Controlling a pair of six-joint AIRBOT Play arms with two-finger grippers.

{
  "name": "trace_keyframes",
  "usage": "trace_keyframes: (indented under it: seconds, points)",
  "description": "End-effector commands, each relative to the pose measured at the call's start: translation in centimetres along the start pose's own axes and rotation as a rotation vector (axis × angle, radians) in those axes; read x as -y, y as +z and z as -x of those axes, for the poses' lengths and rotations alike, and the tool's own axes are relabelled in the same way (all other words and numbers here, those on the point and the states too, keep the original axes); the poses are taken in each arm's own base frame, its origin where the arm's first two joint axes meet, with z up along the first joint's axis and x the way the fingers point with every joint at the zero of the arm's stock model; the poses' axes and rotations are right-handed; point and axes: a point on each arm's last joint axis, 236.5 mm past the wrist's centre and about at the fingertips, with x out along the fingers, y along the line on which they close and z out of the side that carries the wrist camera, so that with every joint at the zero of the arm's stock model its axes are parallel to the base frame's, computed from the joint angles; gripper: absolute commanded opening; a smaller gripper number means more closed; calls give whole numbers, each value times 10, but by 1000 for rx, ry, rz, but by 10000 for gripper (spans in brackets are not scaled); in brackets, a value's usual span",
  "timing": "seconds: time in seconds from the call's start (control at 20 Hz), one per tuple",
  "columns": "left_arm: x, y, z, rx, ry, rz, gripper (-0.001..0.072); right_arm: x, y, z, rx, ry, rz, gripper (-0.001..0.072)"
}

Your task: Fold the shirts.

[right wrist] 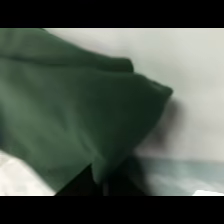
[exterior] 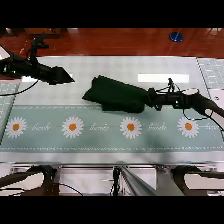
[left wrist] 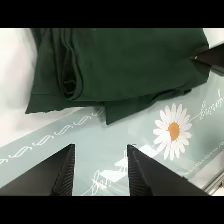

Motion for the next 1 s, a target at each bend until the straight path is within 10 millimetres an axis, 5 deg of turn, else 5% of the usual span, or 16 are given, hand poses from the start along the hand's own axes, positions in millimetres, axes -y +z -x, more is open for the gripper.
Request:
trace_keyframes:
  seconds: [0.0, 0.15, 0.3, 0.55, 0.7, 0.85, 0.95]
  points:
    - [1, -3, 0, -14, -5, 0, 402, -66, 4, 24, -14, 168, 131, 26]
    - [2, -4, 0, -18, -7, 3, 389, -129, 14, 100, 38, 239, 233, 26]
    - [3, -7, 0, -31, -13, 31, 389, -122, 31, 184, 168, 29, 251, 26]
    - [12, -15, 1, -65, -51, 34, 389, -15, 15, 313, 257, -372, 32, 25]
    - [14, -15, 1, -63, -55, 33, 389, 63, -17, 377, 260, -592, -201, 25]
    - [20, -11, 2, -50, -81, 37, 389, 135, -72, 445, 192, -897, -392, 25]
    - [26, -8, 3, -36, -104, 42, 389, 154, -86, 466, 242, -922, -510, 25]
